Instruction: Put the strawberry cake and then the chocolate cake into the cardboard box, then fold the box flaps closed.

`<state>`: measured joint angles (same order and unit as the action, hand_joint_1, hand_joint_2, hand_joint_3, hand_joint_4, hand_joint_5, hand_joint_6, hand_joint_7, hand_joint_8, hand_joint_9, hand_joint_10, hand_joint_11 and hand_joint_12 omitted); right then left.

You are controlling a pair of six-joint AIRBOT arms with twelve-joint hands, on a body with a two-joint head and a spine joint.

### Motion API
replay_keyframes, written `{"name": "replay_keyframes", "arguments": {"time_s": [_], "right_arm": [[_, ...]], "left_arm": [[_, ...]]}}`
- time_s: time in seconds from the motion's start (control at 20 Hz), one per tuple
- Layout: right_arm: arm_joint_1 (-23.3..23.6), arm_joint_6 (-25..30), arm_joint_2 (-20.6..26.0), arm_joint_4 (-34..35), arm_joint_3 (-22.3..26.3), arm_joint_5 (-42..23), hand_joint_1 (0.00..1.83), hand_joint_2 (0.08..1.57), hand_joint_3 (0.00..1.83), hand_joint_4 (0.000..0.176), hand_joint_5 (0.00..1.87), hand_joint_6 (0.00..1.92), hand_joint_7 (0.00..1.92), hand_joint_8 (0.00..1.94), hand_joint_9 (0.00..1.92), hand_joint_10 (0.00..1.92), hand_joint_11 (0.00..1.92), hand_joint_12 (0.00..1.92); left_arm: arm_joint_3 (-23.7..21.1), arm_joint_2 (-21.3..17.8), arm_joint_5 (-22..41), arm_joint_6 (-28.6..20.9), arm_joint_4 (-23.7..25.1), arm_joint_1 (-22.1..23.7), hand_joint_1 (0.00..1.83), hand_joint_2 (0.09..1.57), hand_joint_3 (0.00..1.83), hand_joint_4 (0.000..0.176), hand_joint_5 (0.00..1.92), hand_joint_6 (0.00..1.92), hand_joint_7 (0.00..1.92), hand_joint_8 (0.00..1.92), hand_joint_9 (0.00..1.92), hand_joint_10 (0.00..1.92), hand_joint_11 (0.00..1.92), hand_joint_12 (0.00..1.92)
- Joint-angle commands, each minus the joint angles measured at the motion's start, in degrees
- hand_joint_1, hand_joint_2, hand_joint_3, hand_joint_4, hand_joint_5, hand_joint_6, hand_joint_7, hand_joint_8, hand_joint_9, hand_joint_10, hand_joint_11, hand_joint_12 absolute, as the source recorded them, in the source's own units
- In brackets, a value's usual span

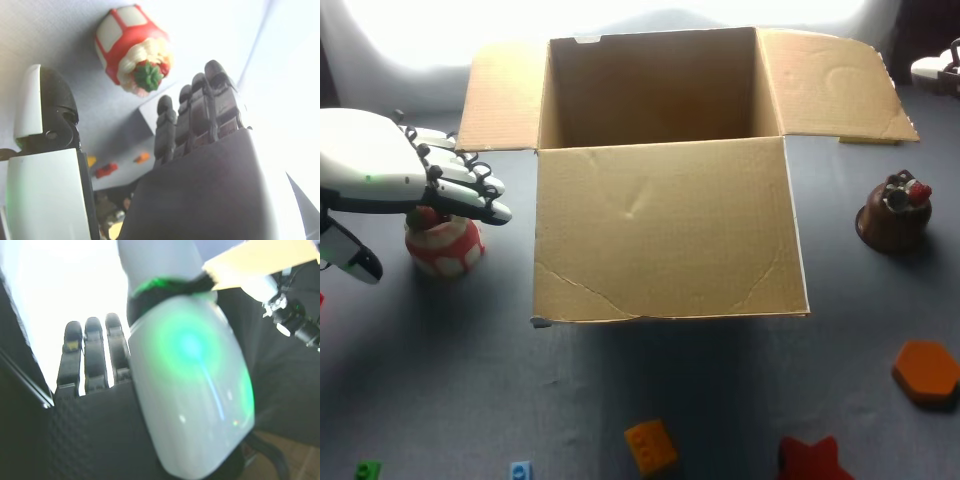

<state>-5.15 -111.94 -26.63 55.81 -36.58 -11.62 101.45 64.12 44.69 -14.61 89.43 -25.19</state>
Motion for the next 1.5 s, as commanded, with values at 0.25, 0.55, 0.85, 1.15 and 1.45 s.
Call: {"name": "replay_keyframes", "arguments": {"time_s": [0.25, 0.55, 0.85, 1.15, 1.45], "right_arm": [[0.7, 0.7, 0.8, -0.8, 0.0, -4.6, 1.19, 0.98, 0.01, 0.02, 0.07, 0.0, 0.11, 0.0, 0.1, 0.0, 0.0, 0.32], [1.0, 1.0, 0.8, -0.8, 0.1, -4.6, 1.19, 0.97, 0.0, 0.02, 0.08, 0.01, 0.12, 0.0, 0.11, 0.0, 0.0, 0.34], [1.0, 0.7, 0.8, -0.8, 0.1, -4.4, 1.2, 0.97, 0.0, 0.007, 0.09, 0.0, 0.14, 0.0, 0.12, 0.01, 0.0, 0.29], [1.0, 0.4, 0.8, -0.9, 0.1, -4.5, 1.2, 0.99, 0.0, 0.012, 0.18, 0.01, 0.26, 0.01, 0.2, 0.01, 0.0, 0.57], [0.9, -0.3, 0.8, -0.9, 0.1, -5.0, 1.16, 1.04, 0.01, 0.0, 0.28, 0.01, 0.35, 0.01, 0.33, 0.02, 0.0, 0.93]], "left_arm": [[2.7, 2.4, 0.3, 0.5, -3.1, -0.7, 1.25, 0.95, 0.0, 0.066, 0.19, 0.0, 0.1, 0.0, 0.13, 0.0, 0.0, 0.59], [5.5, 4.8, 0.2, 0.5, -2.9, -1.1, 1.27, 0.99, 0.01, 0.028, 0.24, 0.01, 0.23, 0.02, 0.28, 0.03, 0.0, 0.98], [5.6, 5.3, 0.0, 0.3, -2.9, -1.8, 1.25, 1.04, 0.01, 0.013, 0.37, 0.01, 0.46, 0.01, 0.47, 0.04, 0.01, 1.31], [5.2, 5.4, 0.0, 0.2, -2.9, -2.2, 1.22, 1.1, 0.01, 0.0, 0.6, 0.03, 0.71, 0.04, 0.73, 0.11, 0.18, 1.29], [4.8, 5.1, 0.0, 0.0, -2.9, -2.2, 1.36, 1.12, 0.0, 0.0, 0.86, 1.06, 0.94, 0.98, 1.01, 1.16, 0.85, 1.37]]}}
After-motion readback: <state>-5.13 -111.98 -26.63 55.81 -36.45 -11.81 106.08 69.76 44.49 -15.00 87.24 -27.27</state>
